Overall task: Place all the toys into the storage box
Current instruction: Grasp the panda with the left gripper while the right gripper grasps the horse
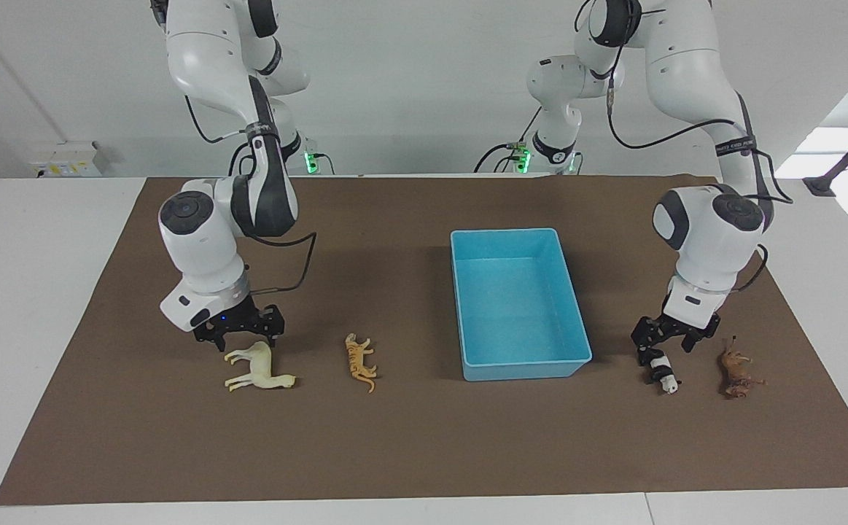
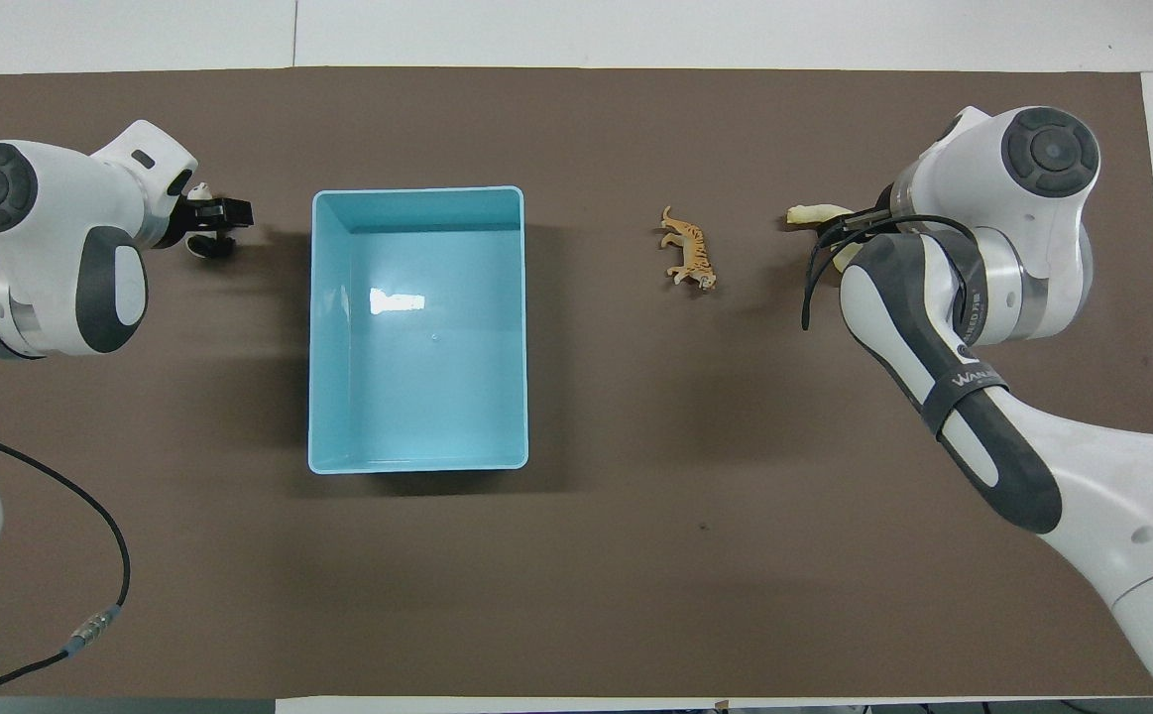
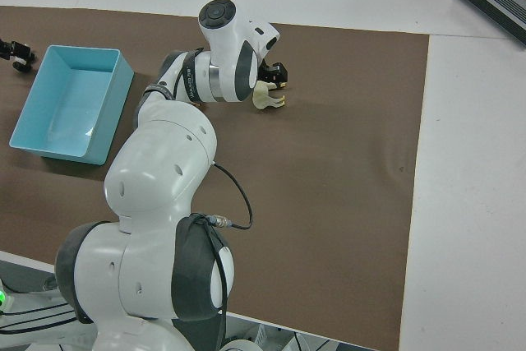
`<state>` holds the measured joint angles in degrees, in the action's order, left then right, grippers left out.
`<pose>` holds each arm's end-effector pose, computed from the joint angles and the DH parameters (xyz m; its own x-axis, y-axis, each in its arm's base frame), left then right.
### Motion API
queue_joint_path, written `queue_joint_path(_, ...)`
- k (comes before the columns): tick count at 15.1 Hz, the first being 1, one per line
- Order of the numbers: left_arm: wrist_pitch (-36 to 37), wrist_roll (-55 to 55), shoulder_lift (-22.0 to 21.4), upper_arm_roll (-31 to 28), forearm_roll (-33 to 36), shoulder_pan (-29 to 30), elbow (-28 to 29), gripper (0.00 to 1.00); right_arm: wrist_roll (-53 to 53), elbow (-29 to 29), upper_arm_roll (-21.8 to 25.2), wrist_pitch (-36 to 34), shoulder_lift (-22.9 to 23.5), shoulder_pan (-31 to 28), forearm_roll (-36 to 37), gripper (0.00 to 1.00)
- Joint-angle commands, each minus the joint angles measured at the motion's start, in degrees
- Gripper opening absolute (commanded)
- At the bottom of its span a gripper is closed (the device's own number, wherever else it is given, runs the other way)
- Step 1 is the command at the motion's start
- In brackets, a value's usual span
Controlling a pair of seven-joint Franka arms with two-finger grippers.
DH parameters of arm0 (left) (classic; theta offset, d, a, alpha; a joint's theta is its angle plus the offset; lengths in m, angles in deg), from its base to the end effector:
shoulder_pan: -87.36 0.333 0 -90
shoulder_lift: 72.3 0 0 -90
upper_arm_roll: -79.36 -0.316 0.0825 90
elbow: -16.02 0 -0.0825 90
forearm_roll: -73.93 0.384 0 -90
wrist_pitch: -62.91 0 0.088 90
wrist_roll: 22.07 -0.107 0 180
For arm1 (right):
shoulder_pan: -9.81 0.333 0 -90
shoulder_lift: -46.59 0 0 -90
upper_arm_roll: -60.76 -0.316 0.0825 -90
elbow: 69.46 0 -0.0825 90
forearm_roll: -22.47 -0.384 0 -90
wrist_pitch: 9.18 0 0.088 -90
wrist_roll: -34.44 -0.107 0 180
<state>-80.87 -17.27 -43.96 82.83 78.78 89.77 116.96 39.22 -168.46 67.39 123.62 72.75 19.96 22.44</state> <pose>0.6840 -0.0090 0.3117 0.9674 0.0118 0.2529 0.0163 -0.9997 -0.0157 0.6744 0.0495 0.3340 0.9781 0.1617 0.1307 0.1548 -0.9860 0.0616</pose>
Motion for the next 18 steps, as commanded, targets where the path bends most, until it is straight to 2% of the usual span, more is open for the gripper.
queue_joint_path(1, -1.7, -0.1, 1.2, 0.1, 1.3, 0.4, -0.7, 1.0, 2.8, 1.9, -0.3, 0.1, 1.9, -0.8, -1.2, 1.0)
queue_joint_path(6, -1.7, 0.0, 1.2, 0.0, 1.2, 0.7, 0.7, 0.98, 2.9, 2.9, -0.4, -1.0, 2.7, 0.1, -3.3, 1.0)
queue_joint_path(8, -1.2, 0.2, 1.0, 0.0, 1.2, 0.8, 0.9, 0.84, 3.4, 2.7, -0.4, -0.7, 2.7, 0.0, -3.3, 1.0)
queue_joint_path(12, -1.0, 0.6, 0.8, -0.1, 1.2, 0.9, 1.5, 0.38, 4.1, 2.5, -0.4, 0.2, 3.7, 0.2, -3.4, 0.99)
queue_joint_path(15, 0.4, 0.7, 0.9, -0.1, 0.6, 0.9, 0.0, 0.34, 4.2, 1.9, -0.4, 2.5, 5.0, 0.1, -3.4, 0.98)
queue_joint_path(17, 6.2, 1.1, 1.3, -0.1, 0.5, 0.8, -4.5, 0.34, 4.1, 1.3, -0.4, 3.8, 5.2, 0.1, -3.4, 0.91)
queue_joint_path(18, 9.7, 1.4, 1.4, -0.1, 0.5, 0.4, -6.7, 0.34, 4.1, 0.7, -0.4, 4.7, 5.2, 0.1, -3.4, 0.83)
